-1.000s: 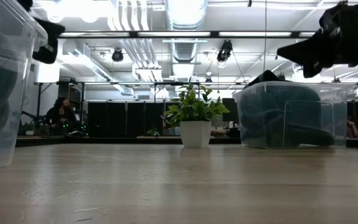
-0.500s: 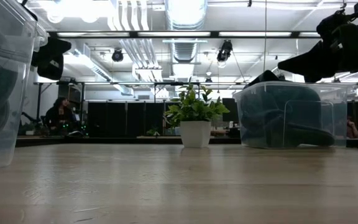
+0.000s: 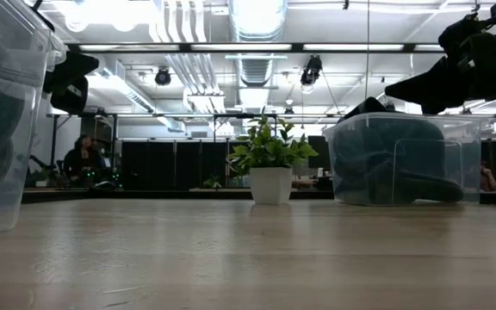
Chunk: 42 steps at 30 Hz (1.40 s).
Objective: Pick & Place hat
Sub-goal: Return to Home Position
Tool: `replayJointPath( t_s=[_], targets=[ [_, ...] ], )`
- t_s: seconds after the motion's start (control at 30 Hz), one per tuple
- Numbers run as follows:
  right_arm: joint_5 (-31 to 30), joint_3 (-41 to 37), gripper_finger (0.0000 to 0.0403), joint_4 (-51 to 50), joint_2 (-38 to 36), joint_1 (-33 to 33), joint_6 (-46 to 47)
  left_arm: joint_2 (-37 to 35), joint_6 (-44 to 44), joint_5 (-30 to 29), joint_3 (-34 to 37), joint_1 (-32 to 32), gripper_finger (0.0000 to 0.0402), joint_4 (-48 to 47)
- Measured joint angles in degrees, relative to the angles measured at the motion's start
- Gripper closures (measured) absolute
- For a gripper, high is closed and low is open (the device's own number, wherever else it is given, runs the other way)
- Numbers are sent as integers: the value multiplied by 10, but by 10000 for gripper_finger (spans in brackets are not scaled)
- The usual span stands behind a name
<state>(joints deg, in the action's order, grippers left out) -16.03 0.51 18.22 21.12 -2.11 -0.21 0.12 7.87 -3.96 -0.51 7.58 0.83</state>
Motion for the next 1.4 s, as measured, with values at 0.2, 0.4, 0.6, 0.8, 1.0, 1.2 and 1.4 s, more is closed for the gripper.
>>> replayJointPath(
  t_s=[0.2,0.4,0.6,0.8,1.0,1.2,1.4],
  targets=[
    [0,0,394,0,0,0,0,0,1,0,0,0,401,-2],
    [0,0,394,0,0,0,0,0,1,0,1,0,401,-2],
    [-1,0,394,0,0,0,0,0,1,0,1,0,401,-2],
    [-1,0,394,0,0,0,1,0,1,0,1,0,401,-3],
    [-1,0,394,0,0,0,1,0,1,-1,2,0,401,-2],
    [-1,0,394,0,0,0,1,0,1,-3,2,0,401,9],
    [-1,0,394,0,0,0,1,0,1,-4,2,0,401,11]
  ],
)
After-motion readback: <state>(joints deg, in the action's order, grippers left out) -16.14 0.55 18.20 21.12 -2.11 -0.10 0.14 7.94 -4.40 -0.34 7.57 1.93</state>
